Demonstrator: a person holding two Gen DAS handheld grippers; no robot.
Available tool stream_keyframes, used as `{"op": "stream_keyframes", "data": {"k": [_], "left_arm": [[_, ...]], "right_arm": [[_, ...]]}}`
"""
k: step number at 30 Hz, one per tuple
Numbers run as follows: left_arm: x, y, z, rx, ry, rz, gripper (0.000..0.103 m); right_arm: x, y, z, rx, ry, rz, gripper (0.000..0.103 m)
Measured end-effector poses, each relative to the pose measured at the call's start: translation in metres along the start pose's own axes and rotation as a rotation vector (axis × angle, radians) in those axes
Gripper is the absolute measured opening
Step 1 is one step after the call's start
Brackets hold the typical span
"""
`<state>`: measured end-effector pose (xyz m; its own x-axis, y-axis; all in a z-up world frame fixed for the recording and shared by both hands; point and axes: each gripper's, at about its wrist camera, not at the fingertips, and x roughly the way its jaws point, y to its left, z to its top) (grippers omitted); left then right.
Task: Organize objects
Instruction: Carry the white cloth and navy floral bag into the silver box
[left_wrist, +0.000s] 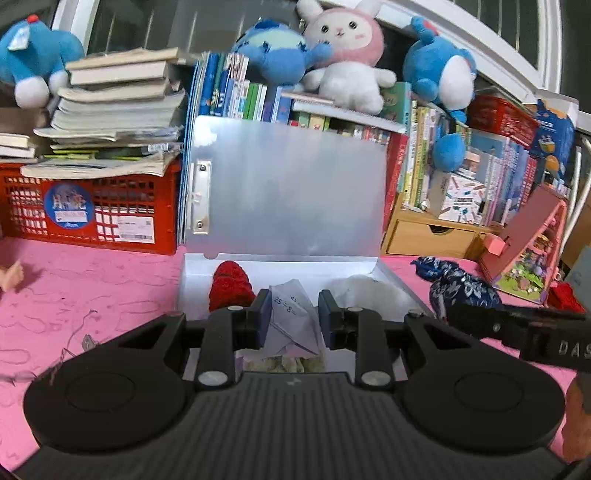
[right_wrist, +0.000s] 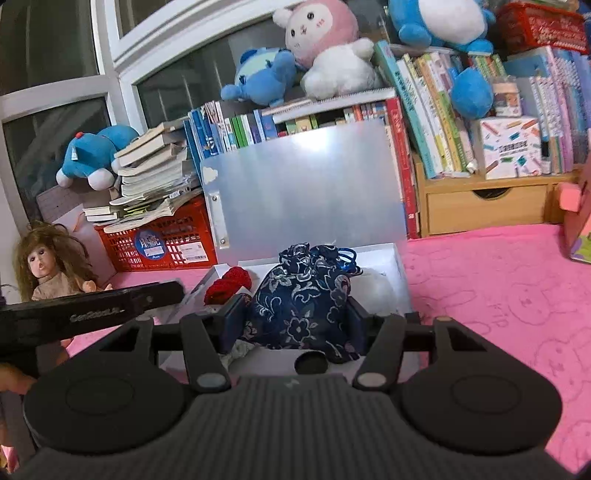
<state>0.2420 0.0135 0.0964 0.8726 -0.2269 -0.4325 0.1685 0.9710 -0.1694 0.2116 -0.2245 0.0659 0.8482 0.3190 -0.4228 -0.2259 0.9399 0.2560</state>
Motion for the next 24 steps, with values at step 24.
{"op": "stream_keyframes", "data": {"k": [24], "left_arm": [[0.14,0.006,0.01,0.047,0.172,0.088,0.032]], "right_arm": [[0.11,-0.004,-0.016,-0.099,0.15,0.012,0.06]]}}
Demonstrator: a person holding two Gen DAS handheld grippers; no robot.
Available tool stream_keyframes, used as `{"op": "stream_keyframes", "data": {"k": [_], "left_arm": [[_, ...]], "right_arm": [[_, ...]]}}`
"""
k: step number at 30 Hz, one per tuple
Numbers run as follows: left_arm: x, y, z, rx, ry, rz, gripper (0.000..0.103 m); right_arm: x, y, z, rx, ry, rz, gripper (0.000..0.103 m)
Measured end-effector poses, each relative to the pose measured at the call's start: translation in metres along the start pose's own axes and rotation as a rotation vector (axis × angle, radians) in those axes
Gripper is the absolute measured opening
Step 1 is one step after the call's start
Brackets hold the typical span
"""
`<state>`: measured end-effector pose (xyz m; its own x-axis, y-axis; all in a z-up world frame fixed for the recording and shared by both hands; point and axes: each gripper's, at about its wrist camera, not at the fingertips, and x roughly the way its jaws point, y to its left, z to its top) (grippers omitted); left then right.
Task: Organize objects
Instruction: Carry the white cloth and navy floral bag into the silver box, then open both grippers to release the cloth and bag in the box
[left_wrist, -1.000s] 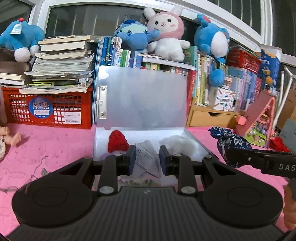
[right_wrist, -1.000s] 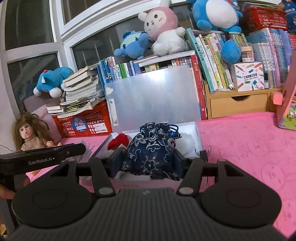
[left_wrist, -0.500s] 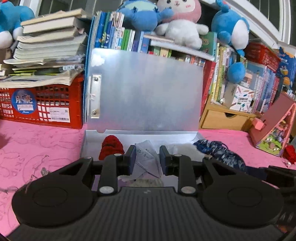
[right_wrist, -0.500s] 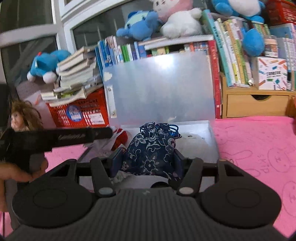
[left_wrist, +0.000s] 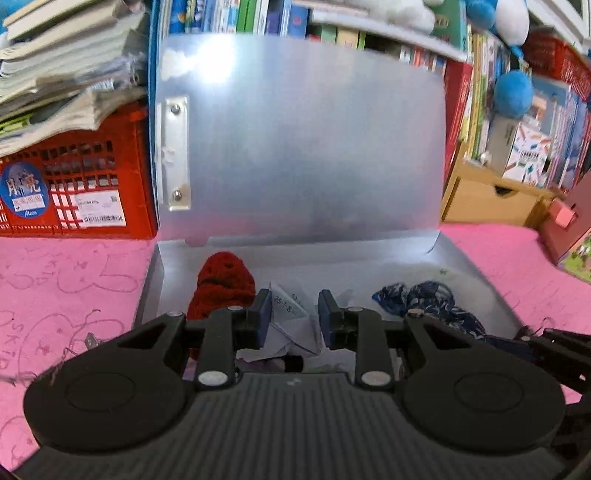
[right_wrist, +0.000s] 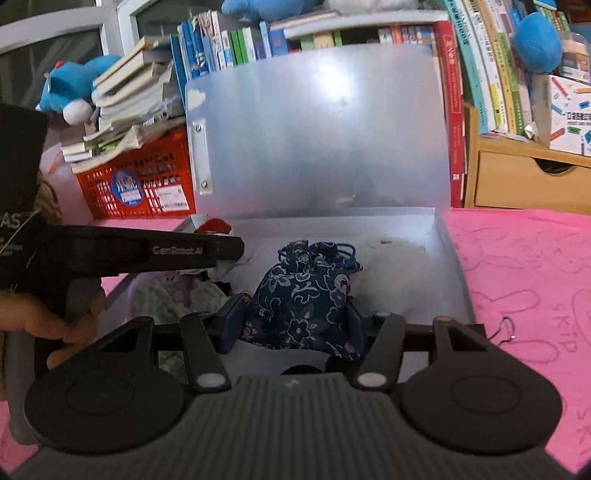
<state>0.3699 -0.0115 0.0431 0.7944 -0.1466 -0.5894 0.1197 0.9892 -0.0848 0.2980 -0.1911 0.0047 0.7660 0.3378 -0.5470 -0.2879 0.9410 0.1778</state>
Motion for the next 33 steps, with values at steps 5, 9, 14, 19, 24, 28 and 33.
{"op": "stream_keyframes", "data": {"k": [5,9,14,19,24,28,33], "left_arm": [[0.012,-0.002,-0.005,0.037,0.018,0.011,0.033],[0.015,-0.005,-0.006,0.054,0.019,0.012,0.033],[0.016,-0.006,-0.003,0.058,0.022,0.005,0.033],[0.008,-0.006,-0.002,0.044,-0.002,-0.035,0.045],[-0.014,-0.013,0.001,0.08,-0.038,-0.028,0.062],[-0.036,-0.018,0.001,0.1,-0.056,-0.013,0.065],[-0.07,-0.022,-0.003,0.109,-0.069,-0.014,0.068]], "right_arm": [[0.011,0.001,-0.004,-0.003,0.028,-0.011,0.06],[0.015,-0.001,-0.007,0.013,0.04,-0.006,0.06],[0.013,-0.004,-0.007,0.031,0.031,-0.007,0.064],[0.006,-0.008,-0.006,0.054,0.01,-0.012,0.077],[-0.009,-0.004,-0.003,0.045,-0.016,-0.032,0.08],[-0.029,-0.001,-0.001,0.047,-0.044,-0.052,0.082],[-0.06,-0.001,-0.005,0.054,-0.081,-0.064,0.085]]}}
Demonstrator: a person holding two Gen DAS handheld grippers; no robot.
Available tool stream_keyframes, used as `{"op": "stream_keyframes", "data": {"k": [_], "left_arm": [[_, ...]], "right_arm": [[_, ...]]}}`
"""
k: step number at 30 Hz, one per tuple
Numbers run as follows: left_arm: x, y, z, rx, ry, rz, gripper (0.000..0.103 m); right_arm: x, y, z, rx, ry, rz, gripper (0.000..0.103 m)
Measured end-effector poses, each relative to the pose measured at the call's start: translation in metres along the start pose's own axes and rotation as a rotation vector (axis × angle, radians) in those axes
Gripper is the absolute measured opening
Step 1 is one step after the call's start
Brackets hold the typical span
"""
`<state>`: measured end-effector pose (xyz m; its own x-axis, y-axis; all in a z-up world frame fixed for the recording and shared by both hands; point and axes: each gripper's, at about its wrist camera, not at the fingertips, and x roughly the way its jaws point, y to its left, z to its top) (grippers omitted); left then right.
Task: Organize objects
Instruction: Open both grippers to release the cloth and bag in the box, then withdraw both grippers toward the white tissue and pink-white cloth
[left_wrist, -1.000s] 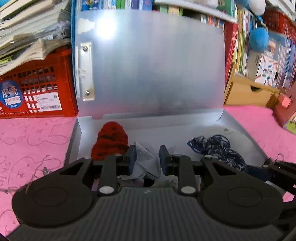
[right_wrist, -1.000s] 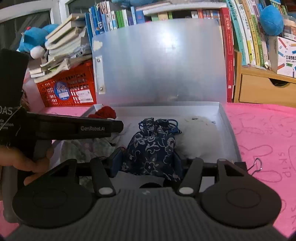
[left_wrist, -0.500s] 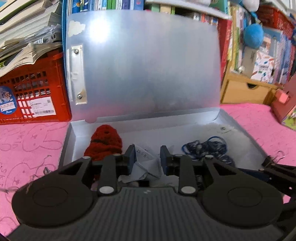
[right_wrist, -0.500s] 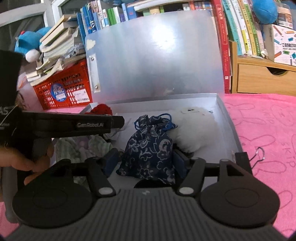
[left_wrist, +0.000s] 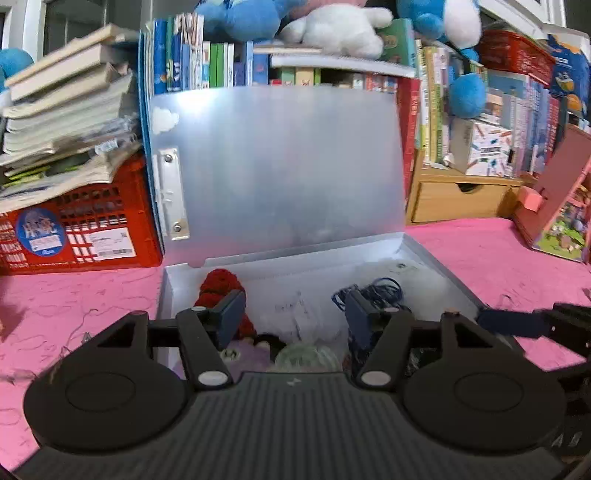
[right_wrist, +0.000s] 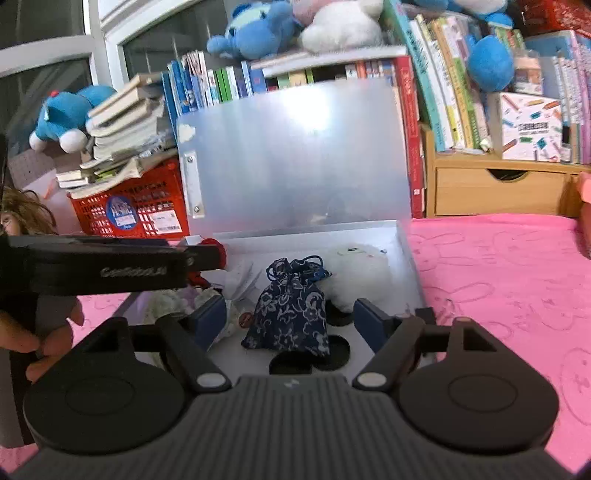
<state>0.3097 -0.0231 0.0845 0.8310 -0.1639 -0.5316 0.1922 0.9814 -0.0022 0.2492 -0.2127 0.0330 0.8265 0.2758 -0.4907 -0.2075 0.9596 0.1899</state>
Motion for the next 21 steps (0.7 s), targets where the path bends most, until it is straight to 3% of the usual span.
{"op": "stream_keyframes", "data": {"k": [10,21], "left_arm": [[-0.077,-0.013,-0.037,0.048,-0.023,-0.009,0.075],[-0.143,-0.016,-0.098,0.007,-0.061,-0.036,0.076]], "right_arm": [[-0.06,0.014,-0.029,-0.044,-0.039,-0.031,0.087],[-0.101,0.033,-0.078,-0.111,-0.049,-0.079,0.09]]}}
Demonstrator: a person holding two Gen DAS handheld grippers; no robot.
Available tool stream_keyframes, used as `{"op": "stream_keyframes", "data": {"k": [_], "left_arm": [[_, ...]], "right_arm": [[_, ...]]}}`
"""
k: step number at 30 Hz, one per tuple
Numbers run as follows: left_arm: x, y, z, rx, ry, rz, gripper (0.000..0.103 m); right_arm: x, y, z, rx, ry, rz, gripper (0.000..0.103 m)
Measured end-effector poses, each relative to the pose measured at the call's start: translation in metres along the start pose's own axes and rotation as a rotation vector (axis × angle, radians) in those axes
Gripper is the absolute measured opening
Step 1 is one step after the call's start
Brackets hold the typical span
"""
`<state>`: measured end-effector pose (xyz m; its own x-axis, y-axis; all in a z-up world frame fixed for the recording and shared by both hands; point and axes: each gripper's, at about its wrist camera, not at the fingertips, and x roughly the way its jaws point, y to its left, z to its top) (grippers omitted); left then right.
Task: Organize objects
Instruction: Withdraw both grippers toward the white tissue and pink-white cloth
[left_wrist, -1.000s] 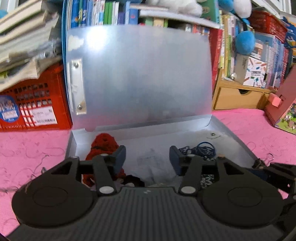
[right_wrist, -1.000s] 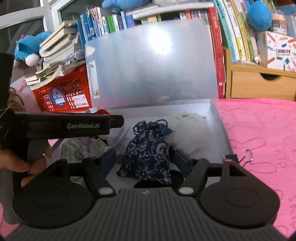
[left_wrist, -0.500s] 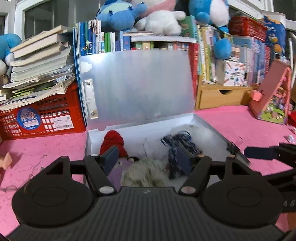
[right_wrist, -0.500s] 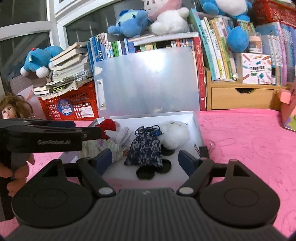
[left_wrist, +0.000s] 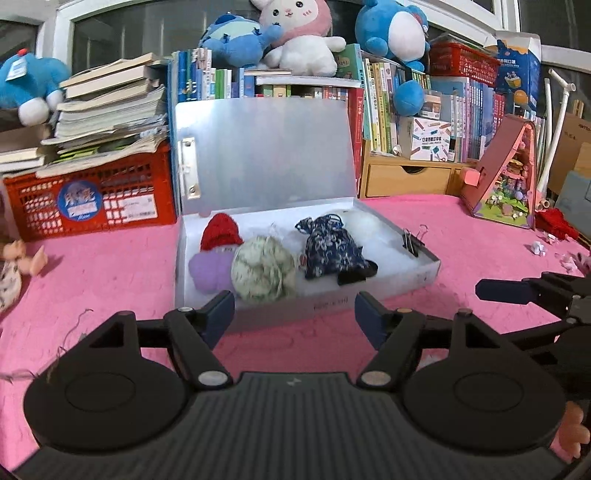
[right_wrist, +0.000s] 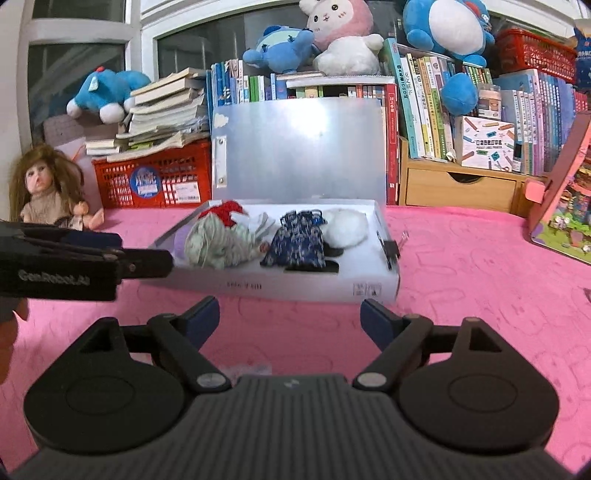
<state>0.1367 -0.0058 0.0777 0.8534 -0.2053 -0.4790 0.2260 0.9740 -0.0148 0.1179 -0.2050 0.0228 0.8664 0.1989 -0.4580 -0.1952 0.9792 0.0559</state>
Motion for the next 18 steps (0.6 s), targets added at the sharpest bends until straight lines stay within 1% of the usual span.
{"op": "stream_keyframes", "data": {"k": [3,9,13,18], "left_arm": [[-0.012,0.0,-0.014,-0.013,-0.008,-0.007,0.077],[-0.026,-0.006,-0.04,0.007,-0.008,-0.029,0.079],[-0.027,-0.009,-0.054,0.005,0.019,-0.038,0.08],[-0.019,-0.005,-0.065,-0.05,0.058,-0.073,0.079]], "right_arm": [[-0.007,0.002,-0.012,-0.016,0.008,-0.012,0.09],[-0.02,0.001,-0.03,-0.039,0.01,-0.042,0.092],[-0.019,-0.003,-0.038,-0.028,0.029,-0.049,0.092],[-0.016,-0.004,-0.048,-0.043,0.039,-0.072,0.092]]}}
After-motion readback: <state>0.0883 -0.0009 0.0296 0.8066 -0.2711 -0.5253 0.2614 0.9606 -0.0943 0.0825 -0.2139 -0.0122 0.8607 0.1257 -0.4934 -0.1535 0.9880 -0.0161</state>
